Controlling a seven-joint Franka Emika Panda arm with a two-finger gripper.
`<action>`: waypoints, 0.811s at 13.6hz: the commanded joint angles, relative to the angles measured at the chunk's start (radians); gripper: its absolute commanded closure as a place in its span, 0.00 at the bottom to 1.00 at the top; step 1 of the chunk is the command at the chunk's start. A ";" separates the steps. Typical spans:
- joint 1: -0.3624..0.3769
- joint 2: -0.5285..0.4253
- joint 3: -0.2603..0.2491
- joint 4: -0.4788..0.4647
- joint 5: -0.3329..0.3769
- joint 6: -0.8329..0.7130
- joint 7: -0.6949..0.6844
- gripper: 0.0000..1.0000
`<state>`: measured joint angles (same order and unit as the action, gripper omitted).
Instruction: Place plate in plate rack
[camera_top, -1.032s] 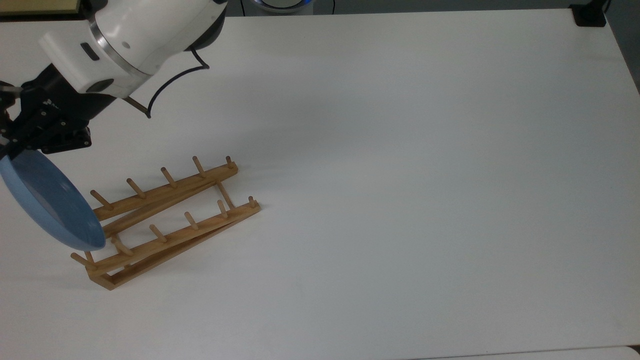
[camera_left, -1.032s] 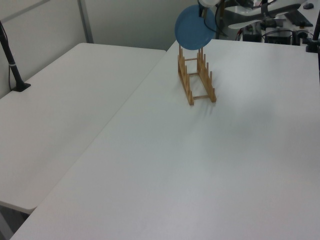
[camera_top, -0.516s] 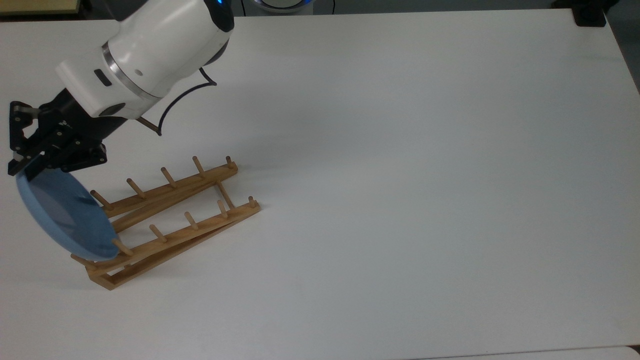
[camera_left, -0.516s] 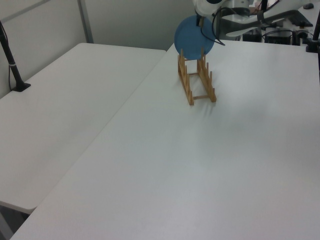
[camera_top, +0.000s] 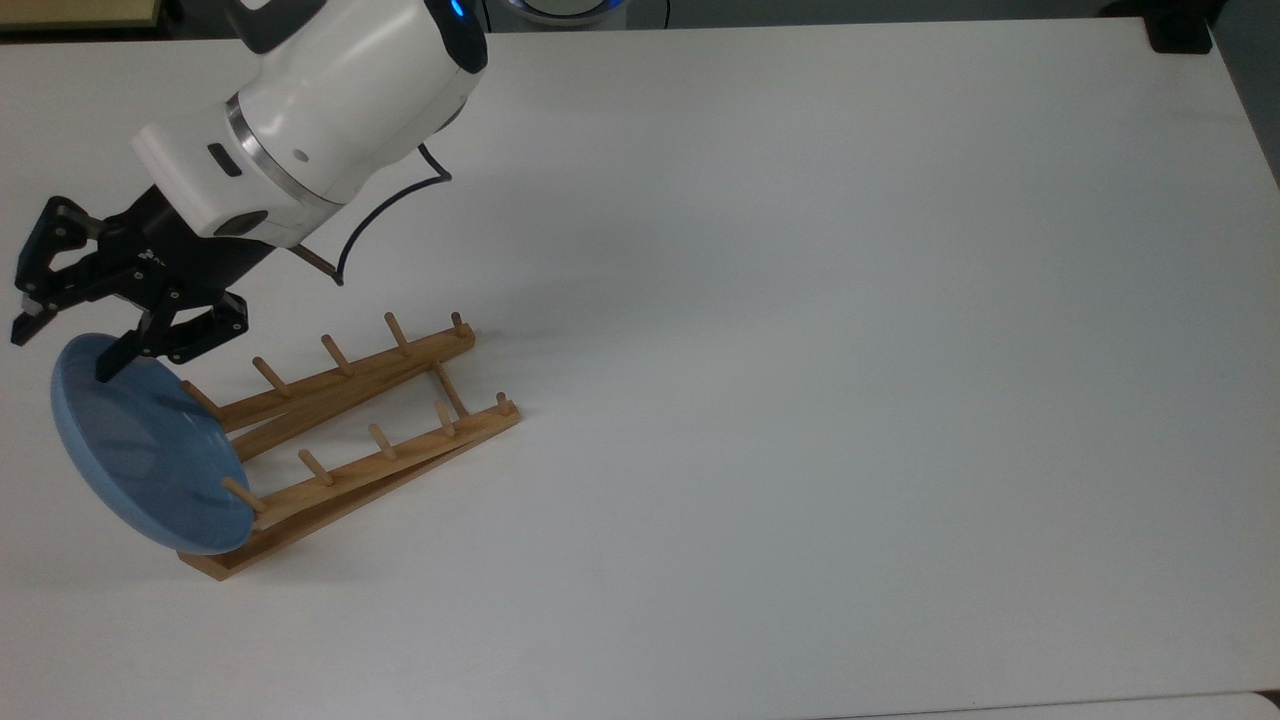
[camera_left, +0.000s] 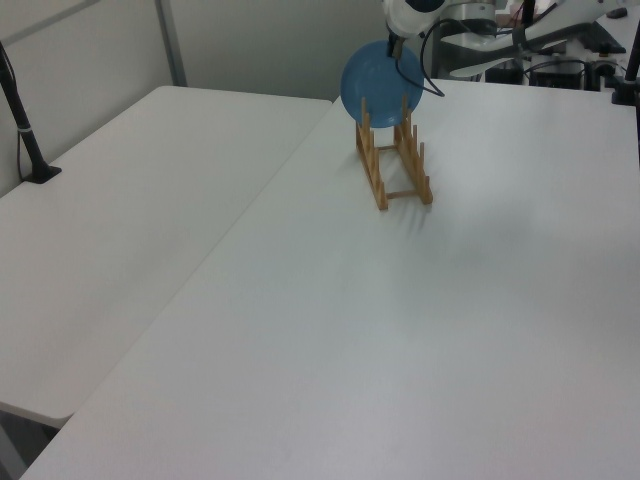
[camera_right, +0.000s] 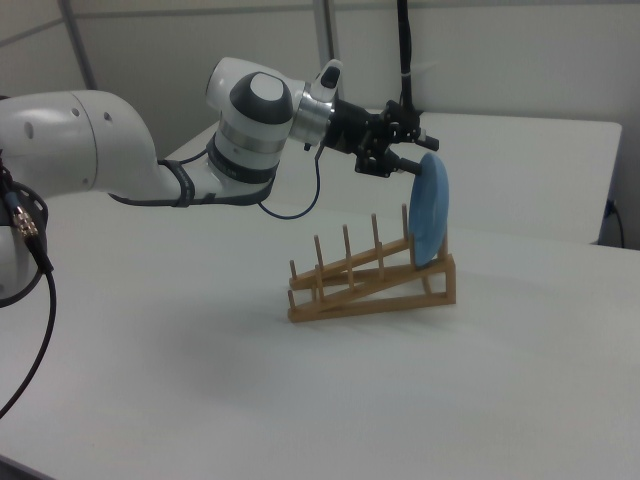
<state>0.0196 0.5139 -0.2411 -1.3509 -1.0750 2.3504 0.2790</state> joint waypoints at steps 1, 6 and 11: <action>0.020 -0.035 0.015 -0.025 -0.007 0.018 0.147 0.16; 0.022 -0.100 0.219 -0.135 0.096 -0.091 0.314 0.00; 0.020 -0.138 0.357 -0.134 0.425 -0.232 0.344 0.00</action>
<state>0.0402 0.4503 0.0497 -1.4341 -0.8440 2.2038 0.6063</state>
